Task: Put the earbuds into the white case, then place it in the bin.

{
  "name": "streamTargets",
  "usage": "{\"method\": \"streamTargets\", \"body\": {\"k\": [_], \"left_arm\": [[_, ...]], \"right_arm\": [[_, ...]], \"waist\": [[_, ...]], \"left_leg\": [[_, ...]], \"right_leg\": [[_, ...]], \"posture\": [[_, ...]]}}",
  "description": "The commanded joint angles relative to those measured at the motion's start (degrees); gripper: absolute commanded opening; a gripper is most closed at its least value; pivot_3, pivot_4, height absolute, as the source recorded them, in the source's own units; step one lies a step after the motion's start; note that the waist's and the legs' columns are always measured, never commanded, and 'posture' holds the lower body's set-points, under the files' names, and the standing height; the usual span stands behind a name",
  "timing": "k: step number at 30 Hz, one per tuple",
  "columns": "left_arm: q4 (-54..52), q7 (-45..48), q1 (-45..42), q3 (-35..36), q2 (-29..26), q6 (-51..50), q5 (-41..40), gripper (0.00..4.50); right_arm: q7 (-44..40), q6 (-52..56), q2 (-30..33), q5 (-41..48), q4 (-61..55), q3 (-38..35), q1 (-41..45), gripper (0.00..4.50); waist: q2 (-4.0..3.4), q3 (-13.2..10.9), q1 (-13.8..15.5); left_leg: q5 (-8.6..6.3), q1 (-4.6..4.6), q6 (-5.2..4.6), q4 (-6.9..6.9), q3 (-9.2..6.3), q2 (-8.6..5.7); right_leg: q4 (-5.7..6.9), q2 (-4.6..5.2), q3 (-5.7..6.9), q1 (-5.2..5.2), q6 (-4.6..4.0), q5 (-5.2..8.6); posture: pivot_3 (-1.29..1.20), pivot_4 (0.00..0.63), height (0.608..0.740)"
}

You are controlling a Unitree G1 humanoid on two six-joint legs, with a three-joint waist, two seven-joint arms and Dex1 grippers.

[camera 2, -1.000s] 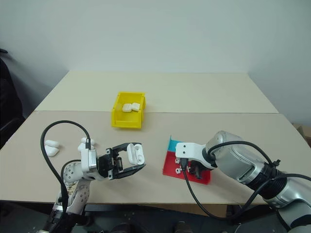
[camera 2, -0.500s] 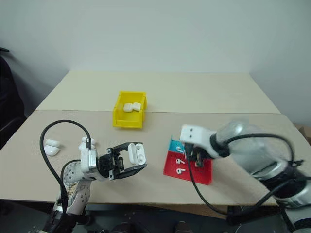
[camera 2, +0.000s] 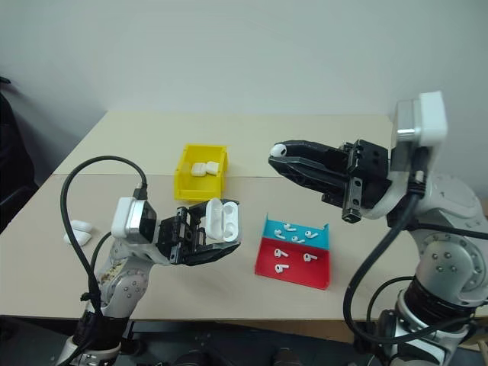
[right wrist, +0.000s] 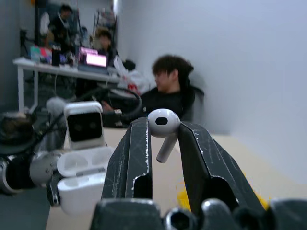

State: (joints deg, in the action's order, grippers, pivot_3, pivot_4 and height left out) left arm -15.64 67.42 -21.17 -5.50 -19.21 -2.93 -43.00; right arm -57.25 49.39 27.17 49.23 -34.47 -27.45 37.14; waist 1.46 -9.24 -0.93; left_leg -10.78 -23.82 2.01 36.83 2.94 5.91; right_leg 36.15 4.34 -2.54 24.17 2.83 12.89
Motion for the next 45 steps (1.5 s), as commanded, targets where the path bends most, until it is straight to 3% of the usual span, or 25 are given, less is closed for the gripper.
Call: {"method": "streamTargets", "body": {"k": [1,11,36,37,39,42,45], "left_arm": [[-3.28,0.74,-2.76,0.24,-2.24,-4.57,-2.31,2.79],[-4.35,1.28,-3.52,0.64,-2.6,-6.85,-1.95,2.79],[-3.43,2.23,-3.27,1.12,-0.86,-4.63,0.4,2.79],[-3.21,2.44,-3.3,1.14,-0.66,-4.36,0.51,2.79],[-3.03,2.56,-3.29,1.22,-0.49,-4.29,0.59,2.79],[-3.05,2.53,-3.2,1.18,-0.5,-4.43,0.75,2.79],[-2.95,2.46,-3.11,1.19,-0.44,-4.37,1.01,2.79]], "right_arm": [[-1.43,-7.44,-1.01,2.3,-1.36,3.65,-1.54,0.78],[-5.46,-18.73,-0.38,-1.67,2.23,16.87,-5.18,0.78],[-10.67,-31.29,3.36,-7.64,7.9,24.92,-9.2,0.78],[-10.74,-31.12,3.58,-7.5,7.89,25.06,-9.29,1.36],[-10.71,-31.43,3.75,-7.74,7.94,25.49,-9.34,1.79],[-11.06,-31.66,4.26,-7.82,8.0,25.62,-9.25,2.8],[-11.67,-31.97,4.8,-7.42,8.13,25.3,-9.04,2.8]], "waist": [[0.0,0.0,0.03],[-0.01,0.0,0.13],[-0.01,0.0,0.2],[-0.01,0.0,0.21],[-0.01,0.0,0.19],[0.0,0.0,0.2],[0.0,0.0,0.23]], "left_leg": [[0.0,0.0,0.0,0.0,0.01,0.0],[0.0,0.0,0.0,0.0,0.01,0.0],[0.0,0.0,0.0,-0.01,0.01,0.0],[0.0,0.0,0.0,-0.01,0.01,0.0],[0.0,0.0,0.0,0.0,0.01,0.0],[0.0,-0.01,0.0,-0.01,0.01,0.0],[0.0,-0.01,0.0,-0.01,0.01,0.0]], "right_leg": [[0.0,0.01,0.0,0.01,0.01,0.0],[-0.02,0.01,0.0,0.0,-0.01,0.01],[-0.04,0.01,0.01,0.0,0.02,0.03],[-0.04,0.01,0.0,0.0,0.02,0.03],[-0.05,0.01,0.01,0.0,0.01,0.03],[-0.04,0.01,0.0,0.01,0.0,0.02],[-0.05,0.01,0.01,0.0,0.01,0.03]], "posture": [[0.0,0.15,0.74],[0.0,0.15,0.74],[0.0,0.15,0.74],[0.0,0.15,0.74],[0.0,0.15,0.74],[0.0,0.15,0.74],[0.0,0.15,0.74]]}}
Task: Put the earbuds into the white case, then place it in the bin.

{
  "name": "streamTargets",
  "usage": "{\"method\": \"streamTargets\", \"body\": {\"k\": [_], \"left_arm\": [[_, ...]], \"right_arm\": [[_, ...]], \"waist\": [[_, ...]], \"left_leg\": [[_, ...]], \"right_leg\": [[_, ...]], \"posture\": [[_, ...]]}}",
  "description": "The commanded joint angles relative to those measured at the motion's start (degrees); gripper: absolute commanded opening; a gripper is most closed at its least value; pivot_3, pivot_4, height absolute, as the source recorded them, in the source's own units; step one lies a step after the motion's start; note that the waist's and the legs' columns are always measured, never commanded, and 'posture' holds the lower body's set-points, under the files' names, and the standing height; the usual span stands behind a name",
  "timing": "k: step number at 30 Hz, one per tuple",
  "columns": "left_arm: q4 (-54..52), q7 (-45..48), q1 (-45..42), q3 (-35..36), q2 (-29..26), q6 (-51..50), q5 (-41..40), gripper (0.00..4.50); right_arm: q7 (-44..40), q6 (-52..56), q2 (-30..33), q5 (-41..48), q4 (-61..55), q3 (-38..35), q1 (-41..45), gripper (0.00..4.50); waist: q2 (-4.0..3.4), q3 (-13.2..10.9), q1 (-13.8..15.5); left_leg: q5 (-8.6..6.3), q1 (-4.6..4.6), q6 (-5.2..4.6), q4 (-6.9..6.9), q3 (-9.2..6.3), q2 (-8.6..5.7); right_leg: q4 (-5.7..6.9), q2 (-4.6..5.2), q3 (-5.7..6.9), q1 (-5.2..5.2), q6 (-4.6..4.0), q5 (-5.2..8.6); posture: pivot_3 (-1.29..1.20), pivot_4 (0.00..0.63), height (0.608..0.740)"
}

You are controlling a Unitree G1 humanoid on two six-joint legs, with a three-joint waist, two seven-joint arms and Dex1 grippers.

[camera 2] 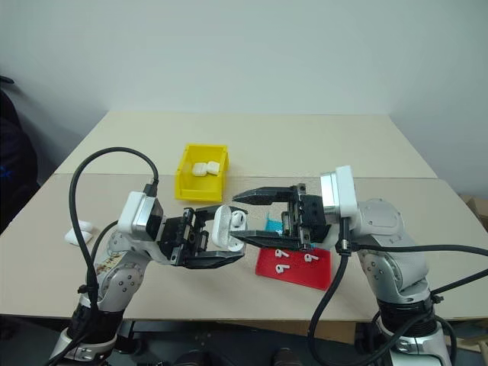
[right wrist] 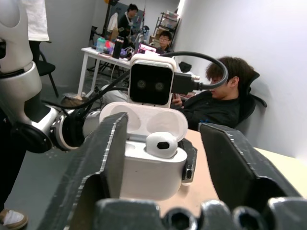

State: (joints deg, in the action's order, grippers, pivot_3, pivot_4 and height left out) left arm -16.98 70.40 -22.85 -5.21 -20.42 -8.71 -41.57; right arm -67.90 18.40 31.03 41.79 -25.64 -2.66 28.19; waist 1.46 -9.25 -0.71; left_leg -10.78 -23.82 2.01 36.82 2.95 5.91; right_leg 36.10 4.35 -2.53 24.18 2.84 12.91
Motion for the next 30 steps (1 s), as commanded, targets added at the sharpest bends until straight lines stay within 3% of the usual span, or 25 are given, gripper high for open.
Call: {"method": "streamTargets", "body": {"k": [1,5,9,12,14,19,24,30], "left_arm": [[-1.45,-0.53,-1.18,0.8,0.49,1.78,0.44,2.79],[2.63,3.36,1.24,0.49,-1.71,8.18,6.56,2.79],[2.58,5.23,6.08,2.72,-5.05,10.26,6.55,2.79],[0.58,4.38,9.63,4.16,-7.05,11.08,7.13,2.79],[1.01,5.19,11.6,4.73,-8.1,13.38,8.37,2.79],[-1.77,1.1,15.14,4.27,-7.45,14.54,10.28,2.79],[-3.3,-1.31,17.52,2.78,-6.37,15.82,12.18,2.79],[-5.92,-5.85,18.54,2.0,-5.78,14.71,13.21,2.79]], "right_arm": [[-1.09,-0.93,1.34,0.56,-0.79,-0.19,0.2,2.8],[0.89,3.32,4.96,6.17,0.2,-5.65,2.98,2.8],[6.58,13.42,14.59,5.13,4.4,-6.94,10.84,2.8],[2.01,14.38,23.98,-5.43,8.1,1.45,15.05,2.8],[-0.44,14.48,26.93,-12.48,12.57,8.56,18.34,2.8],[-6.26,13.78,25.8,-26.17,23.53,23.12,26.45,2.8],[-11.84,8.26,23.05,-38.63,35.14,32.99,31.22,2.8],[-15.45,3.61,20.2,-47.47,41.83,37.35,32.6,2.8]], "waist": [[0.0,0.0,0.02],[0.0,0.0,0.0],[-0.03,-0.03,-0.31],[-0.05,-0.04,-0.06],[-0.05,-0.03,-0.04],[-0.06,-0.05,-0.18],[-0.07,-0.06,-0.04],[-0.09,-0.07,0.05]], "left_leg": [[0.0,0.0,0.0,0.0,0.0,0.0],[0.0,0.0,0.0,0.0,0.0,0.0],[0.0,0.01,0.0,-0.03,0.05,0.0],[0.0,0.0,0.0,-0.12,0.03,0.03],[-0.01,0.01,-0.01,-0.19,0.06,0.03],[-0.02,-0.02,-0.02,-0.19,0.14,0.02],[-0.11,-0.06,-0.17,-0.21,0.17,0.02],[-0.14,-0.17,-0.2,-0.21,0.17,0.02]], "right_leg": [[0.0,0.0,0.0,0.0,0.01,0.0],[0.0,0.0,0.0,0.0,-0.01,0.0],[0.0,0.01,-0.03,0.07,-0.23,0.04],[-0.01,0.02,0.01,0.1,-0.53,0.22],[-0.07,0.04,0.01,0.1,-0.58,0.3],[-0.06,0.05,-0.04,0.21,-0.51,0.34],[-0.05,0.05,-0.04,0.22,-0.32,0.2],[-0.06,0.05,-0.01,0.3,-0.2,0.15]], "posture": [[0.0,0.15,0.74],[0.0,0.15,0.74],[0.0,0.15,0.74],[0.0,0.15,0.74],[0.0,0.15,0.74],[0.0,0.15,0.74],[0.0,0.15,0.74],[0.0,0.15,0.74]]}}
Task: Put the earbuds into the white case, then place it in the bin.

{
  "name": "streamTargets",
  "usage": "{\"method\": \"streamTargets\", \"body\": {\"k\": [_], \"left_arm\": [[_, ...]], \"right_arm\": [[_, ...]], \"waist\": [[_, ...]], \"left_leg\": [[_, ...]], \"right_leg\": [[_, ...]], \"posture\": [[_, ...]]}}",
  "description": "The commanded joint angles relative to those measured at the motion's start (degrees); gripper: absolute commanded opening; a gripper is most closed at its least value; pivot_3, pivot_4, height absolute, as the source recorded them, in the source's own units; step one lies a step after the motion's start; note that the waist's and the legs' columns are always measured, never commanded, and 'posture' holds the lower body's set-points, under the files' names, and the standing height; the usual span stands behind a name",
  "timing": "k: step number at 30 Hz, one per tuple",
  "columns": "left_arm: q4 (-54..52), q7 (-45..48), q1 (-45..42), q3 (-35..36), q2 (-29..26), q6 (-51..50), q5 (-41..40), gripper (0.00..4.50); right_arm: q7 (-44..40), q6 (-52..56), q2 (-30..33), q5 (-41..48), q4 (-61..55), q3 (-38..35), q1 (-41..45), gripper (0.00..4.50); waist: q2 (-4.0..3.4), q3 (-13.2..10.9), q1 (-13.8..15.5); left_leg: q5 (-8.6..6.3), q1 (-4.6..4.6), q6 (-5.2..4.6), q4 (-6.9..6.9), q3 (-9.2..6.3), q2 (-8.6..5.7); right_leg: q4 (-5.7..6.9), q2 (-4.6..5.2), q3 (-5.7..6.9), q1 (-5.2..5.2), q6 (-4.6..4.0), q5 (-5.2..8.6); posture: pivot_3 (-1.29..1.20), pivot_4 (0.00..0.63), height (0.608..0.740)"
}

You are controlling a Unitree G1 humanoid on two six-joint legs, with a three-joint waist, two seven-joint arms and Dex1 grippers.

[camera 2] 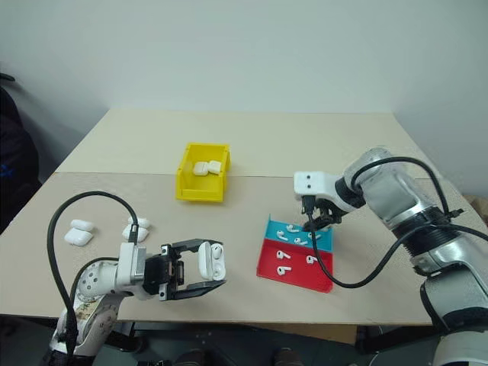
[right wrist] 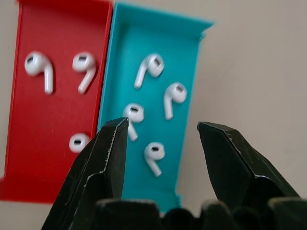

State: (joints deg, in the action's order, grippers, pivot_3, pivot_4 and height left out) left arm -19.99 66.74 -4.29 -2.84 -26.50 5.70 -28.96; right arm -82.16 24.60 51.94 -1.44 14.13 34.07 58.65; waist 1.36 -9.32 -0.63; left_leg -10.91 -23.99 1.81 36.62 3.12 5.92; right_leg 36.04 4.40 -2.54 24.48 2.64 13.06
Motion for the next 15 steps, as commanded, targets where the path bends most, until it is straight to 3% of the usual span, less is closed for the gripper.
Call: {"method": "streamTargets", "body": {"k": [1,15], "left_arm": [[-2.95,-2.46,0.01,-0.57,0.34,0.58,0.73,2.79],[-3.0,-4.29,-0.26,-2.1,-0.1,0.55,1.28,2.79]], "right_arm": [[-0.83,-3.28,-1.43,-6.27,3.65,1.5,2.33,2.8],[-1.06,-10.1,-7.73,-13.99,13.46,1.1,1.7,2.8]], "waist": [[-0.01,0.0,-0.04],[-0.02,0.01,-0.09]], "left_leg": [[0.0,0.0,0.0,0.0,-0.01,0.0],[0.0,0.03,0.0,0.01,0.0,0.0]], "right_leg": [[0.0,-0.01,0.0,0.0,0.0,0.0],[0.05,-0.02,0.0,-0.01,-0.02,-0.02]], "posture": [[0.0,0.15,0.74],[0.0,0.15,0.74]]}}
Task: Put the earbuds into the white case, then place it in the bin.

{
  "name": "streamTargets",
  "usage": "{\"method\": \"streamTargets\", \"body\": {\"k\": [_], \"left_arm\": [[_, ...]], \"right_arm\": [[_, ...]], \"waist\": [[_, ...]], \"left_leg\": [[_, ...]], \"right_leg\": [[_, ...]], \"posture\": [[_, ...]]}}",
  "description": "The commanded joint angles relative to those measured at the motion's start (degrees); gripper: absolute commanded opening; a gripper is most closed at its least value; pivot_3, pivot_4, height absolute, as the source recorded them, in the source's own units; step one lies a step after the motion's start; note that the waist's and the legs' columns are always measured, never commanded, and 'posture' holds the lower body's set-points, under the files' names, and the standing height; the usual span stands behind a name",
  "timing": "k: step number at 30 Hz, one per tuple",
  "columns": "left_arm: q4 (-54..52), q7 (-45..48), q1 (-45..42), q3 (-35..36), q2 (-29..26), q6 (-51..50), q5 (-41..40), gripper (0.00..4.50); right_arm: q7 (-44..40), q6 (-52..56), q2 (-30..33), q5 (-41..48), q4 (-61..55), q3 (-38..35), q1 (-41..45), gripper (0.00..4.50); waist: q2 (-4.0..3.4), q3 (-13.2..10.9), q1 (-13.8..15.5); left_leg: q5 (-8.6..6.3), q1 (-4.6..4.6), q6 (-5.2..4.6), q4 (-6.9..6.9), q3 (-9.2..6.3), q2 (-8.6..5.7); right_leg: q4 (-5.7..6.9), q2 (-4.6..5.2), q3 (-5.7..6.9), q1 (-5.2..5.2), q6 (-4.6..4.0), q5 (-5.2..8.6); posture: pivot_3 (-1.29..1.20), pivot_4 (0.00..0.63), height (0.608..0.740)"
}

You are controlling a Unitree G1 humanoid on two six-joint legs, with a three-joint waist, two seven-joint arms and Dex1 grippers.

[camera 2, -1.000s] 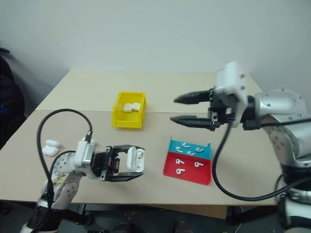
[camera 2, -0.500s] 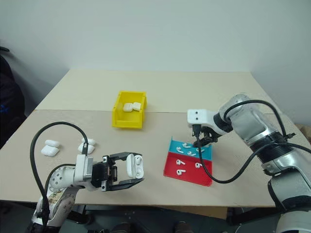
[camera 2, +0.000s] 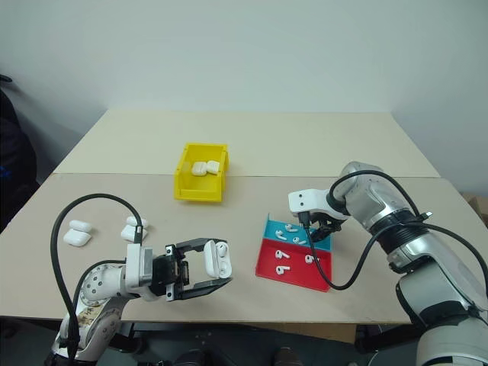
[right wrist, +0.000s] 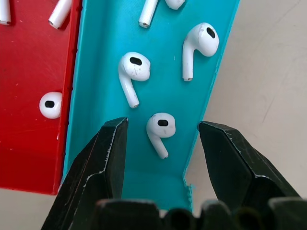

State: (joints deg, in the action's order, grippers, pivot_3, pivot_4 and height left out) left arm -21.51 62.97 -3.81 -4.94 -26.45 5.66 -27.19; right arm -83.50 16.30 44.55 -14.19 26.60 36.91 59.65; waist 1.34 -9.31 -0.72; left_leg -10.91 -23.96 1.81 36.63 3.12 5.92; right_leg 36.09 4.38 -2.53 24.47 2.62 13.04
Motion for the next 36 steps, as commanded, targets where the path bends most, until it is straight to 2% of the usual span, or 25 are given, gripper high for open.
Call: {"method": "streamTargets", "body": {"k": [1,36], "left_arm": [[-1.42,-0.48,-0.77,0.0,-0.24,0.53,-0.55,2.79],[-0.79,-1.14,-1.18,-0.72,-1.33,0.84,0.49,2.79]], "right_arm": [[0.34,-2.25,-0.61,-1.65,1.38,-1.72,0.6,2.8],[-0.5,-6.57,-2.22,-5.04,3.17,-4.0,-0.65,2.8]], "waist": [[0.0,0.0,0.0],[-0.01,0.01,-0.01]], "left_leg": [[0.0,0.0,0.0,0.0,0.0,0.0],[0.0,0.03,0.0,0.01,0.0,0.0]], "right_leg": [[0.0,0.0,0.0,0.0,0.0,0.0],[0.03,0.0,0.0,-0.03,0.0,-0.01]], "posture": [[0.0,0.15,0.74],[0.0,0.15,0.74]]}}
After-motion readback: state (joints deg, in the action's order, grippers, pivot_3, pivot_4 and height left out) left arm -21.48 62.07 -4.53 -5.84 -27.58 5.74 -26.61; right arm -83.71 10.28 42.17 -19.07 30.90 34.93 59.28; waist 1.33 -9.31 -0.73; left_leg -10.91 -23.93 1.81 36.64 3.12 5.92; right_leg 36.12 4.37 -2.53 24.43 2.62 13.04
